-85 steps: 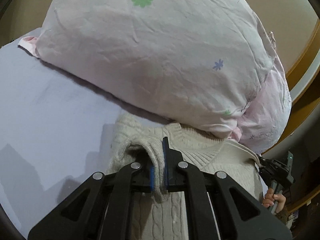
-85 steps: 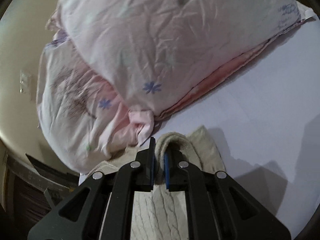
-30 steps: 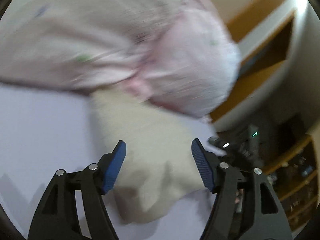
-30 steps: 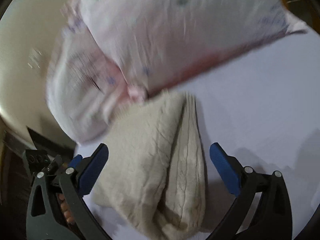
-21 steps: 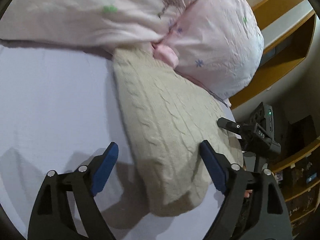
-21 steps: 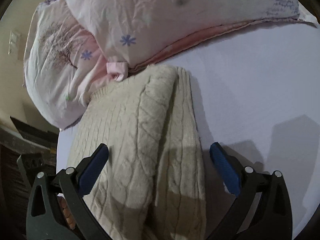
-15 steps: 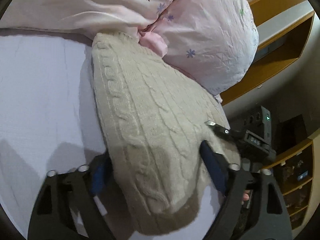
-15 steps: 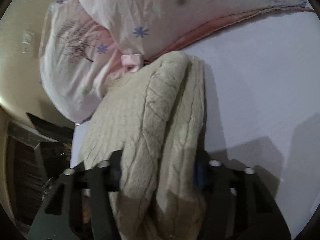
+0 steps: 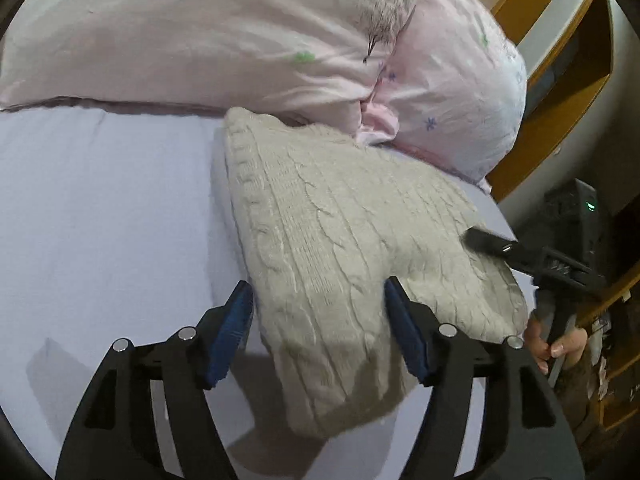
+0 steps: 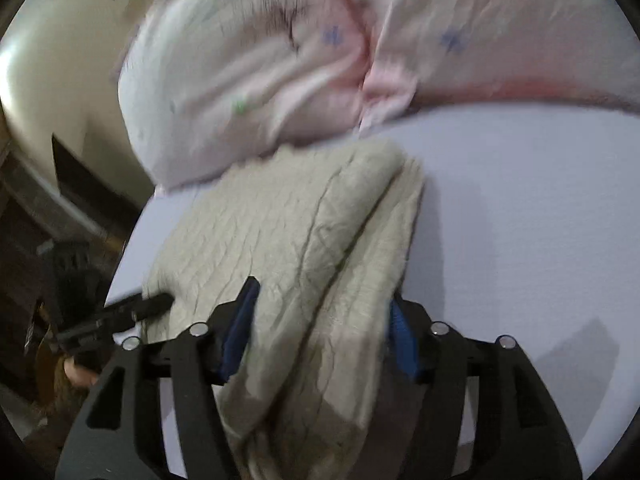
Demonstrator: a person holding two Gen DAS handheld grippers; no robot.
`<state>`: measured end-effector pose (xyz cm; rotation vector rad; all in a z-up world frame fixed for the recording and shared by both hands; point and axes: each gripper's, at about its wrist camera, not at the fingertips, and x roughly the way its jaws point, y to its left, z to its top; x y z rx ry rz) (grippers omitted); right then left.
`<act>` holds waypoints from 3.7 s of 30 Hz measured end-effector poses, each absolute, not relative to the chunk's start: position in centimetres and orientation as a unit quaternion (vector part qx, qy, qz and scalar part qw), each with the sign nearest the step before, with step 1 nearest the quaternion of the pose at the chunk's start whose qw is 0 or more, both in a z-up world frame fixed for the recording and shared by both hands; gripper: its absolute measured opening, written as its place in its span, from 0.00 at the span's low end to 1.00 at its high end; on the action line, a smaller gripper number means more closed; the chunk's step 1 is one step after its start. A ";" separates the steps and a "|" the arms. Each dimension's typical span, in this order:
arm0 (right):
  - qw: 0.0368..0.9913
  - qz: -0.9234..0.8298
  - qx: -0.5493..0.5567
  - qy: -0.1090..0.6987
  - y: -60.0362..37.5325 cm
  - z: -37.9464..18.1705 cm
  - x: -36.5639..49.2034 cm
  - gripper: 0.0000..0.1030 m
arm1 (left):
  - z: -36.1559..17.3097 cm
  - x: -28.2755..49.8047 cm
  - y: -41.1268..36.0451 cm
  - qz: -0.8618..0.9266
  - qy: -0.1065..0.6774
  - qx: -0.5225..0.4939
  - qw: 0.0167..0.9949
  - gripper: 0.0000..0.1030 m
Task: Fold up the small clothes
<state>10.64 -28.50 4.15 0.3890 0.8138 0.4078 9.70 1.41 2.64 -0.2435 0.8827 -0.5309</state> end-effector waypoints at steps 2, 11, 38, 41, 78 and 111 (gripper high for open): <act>0.885 0.197 0.196 0.374 -29.3 4.9 9.1 0.61 | 2.8 9.2 1.0 -0.249 0.412 -0.099 0.871 0.70; 0.883 0.199 0.140 0.402 -25.9 3.3 9.1 0.39 | 1.5 8.6 -1.1 -0.244 0.415 -0.070 0.874 0.75; 0.901 0.006 0.004 0.434 -21.1 0.2 0.1 0.98 | -0.3 2.5 -2.9 -0.073 0.445 0.049 0.891 0.99; 0.898 -0.005 0.005 0.441 -20.7 -0.4 0.1 0.98 | -0.5 2.5 -3.1 -0.066 0.442 0.056 0.893 0.99; 0.897 0.004 0.004 0.442 -20.7 -0.4 0.7 0.98 | -0.5 2.4 -3.1 -0.065 0.436 0.055 0.896 0.99; 0.897 0.003 0.005 0.441 -20.7 -0.4 0.6 0.98 | -0.5 2.4 -3.2 -0.064 0.440 0.055 0.894 0.99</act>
